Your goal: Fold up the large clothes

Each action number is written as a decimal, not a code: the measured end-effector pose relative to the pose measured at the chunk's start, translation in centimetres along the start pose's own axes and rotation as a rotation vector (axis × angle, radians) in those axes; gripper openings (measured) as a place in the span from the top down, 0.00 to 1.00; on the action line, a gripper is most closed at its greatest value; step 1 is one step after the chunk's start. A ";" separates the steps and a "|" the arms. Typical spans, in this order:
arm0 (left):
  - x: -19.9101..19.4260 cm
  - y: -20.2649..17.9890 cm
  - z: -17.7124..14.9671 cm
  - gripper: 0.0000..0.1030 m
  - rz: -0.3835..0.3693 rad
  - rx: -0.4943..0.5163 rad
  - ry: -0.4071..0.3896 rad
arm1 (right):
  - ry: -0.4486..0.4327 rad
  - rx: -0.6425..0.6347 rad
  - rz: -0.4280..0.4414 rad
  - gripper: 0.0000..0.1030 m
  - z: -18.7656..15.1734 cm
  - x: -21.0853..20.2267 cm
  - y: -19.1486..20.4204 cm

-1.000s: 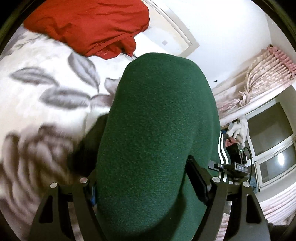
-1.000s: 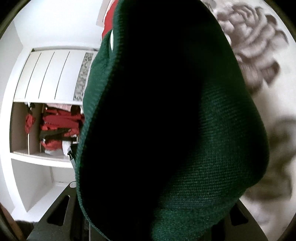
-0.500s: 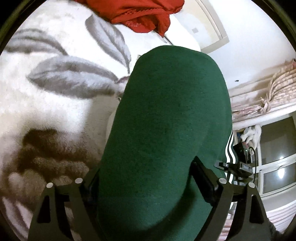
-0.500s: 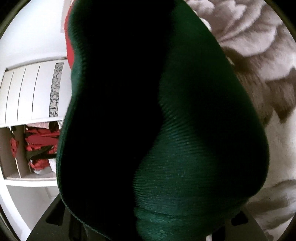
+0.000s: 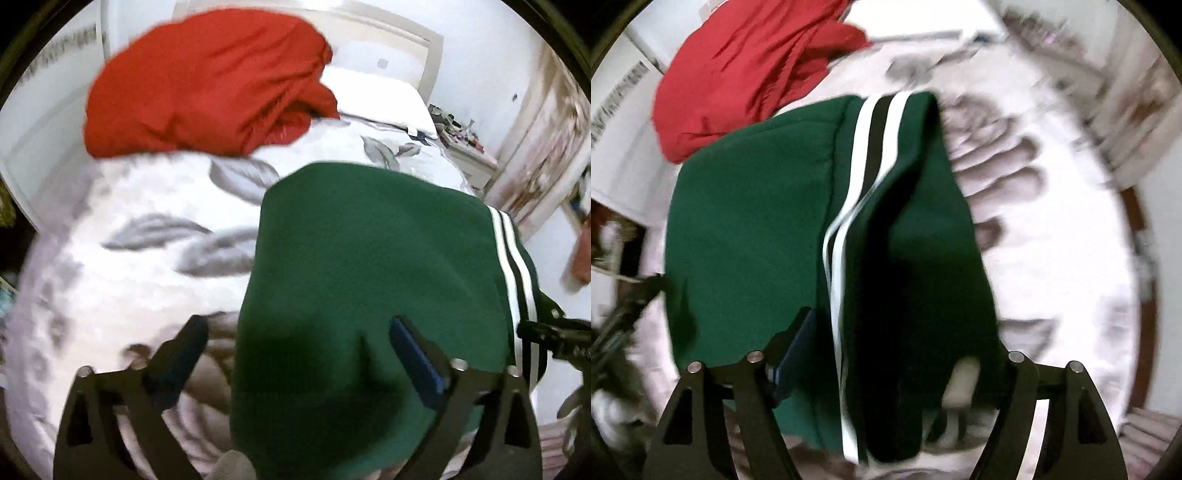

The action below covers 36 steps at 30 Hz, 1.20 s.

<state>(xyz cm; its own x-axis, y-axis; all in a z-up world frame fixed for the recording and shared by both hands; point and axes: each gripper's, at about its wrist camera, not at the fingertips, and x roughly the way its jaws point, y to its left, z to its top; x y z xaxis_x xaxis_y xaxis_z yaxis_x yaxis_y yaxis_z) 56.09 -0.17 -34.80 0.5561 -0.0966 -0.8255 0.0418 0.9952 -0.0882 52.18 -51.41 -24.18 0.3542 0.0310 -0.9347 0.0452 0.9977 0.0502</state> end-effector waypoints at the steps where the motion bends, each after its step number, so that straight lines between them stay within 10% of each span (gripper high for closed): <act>1: -0.7 -0.3 -0.2 0.00 0.013 0.009 -0.004 | -0.020 -0.005 -0.033 0.17 0.1 -1.8 1.9; 9: -8.2 -2.9 -0.6 0.00 0.062 0.044 -0.040 | -0.135 0.010 -0.172 0.14 -4.0 -14.2 7.0; 25: -34.0 -5.3 -5.8 0.00 0.094 0.049 -0.158 | -0.349 0.010 -0.187 0.13 -17.9 -44.4 11.0; 36: -44.8 -6.0 -9.4 0.00 0.105 0.040 -0.221 | -0.463 -0.006 -0.140 0.08 -26.4 -58.1 12.6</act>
<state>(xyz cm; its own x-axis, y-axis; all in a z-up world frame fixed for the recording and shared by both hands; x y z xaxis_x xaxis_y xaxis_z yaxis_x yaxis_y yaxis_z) 23.10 -1.93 -2.53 0.7272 0.0089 -0.6864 0.0044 0.9998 0.0177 7.52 -39.02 21.48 0.7239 -0.1326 -0.6770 0.1176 0.9907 -0.0683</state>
